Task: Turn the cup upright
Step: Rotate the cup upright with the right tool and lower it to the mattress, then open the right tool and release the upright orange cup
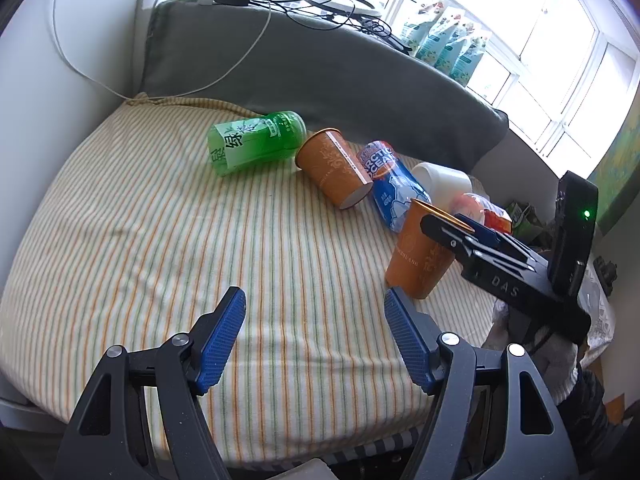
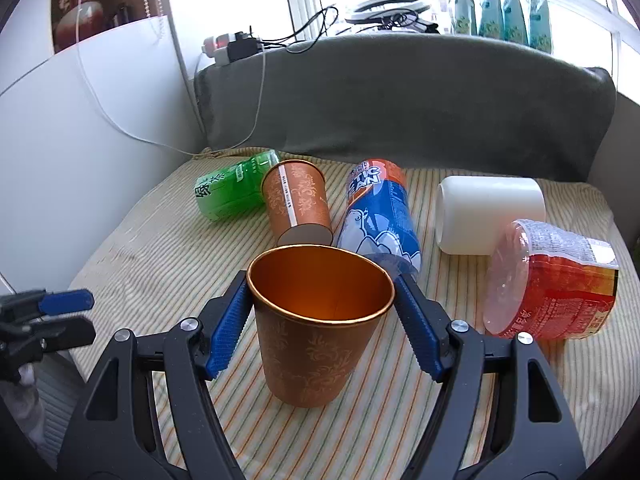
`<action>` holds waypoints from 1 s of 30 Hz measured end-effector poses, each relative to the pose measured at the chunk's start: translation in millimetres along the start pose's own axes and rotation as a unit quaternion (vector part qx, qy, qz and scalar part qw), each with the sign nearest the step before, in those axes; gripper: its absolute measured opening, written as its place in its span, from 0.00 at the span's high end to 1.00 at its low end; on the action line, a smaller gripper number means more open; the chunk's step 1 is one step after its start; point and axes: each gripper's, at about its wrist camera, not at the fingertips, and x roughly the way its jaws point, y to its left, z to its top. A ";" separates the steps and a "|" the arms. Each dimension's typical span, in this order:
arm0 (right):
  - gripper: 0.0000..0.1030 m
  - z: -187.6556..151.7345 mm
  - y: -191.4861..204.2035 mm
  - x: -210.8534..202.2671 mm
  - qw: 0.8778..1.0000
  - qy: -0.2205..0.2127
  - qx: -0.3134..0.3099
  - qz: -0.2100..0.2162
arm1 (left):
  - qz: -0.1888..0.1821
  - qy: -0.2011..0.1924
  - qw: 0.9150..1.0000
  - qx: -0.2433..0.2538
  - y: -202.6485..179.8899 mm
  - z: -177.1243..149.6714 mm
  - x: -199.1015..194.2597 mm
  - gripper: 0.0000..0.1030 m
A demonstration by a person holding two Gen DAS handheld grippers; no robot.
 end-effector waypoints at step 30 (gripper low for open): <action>0.23 -24.1 29.7 -20.1 0.998 -0.031 -0.051 0.035 | 0.003 -0.016 1.000 0.014 -12.7 -6.0 -15.9 0.30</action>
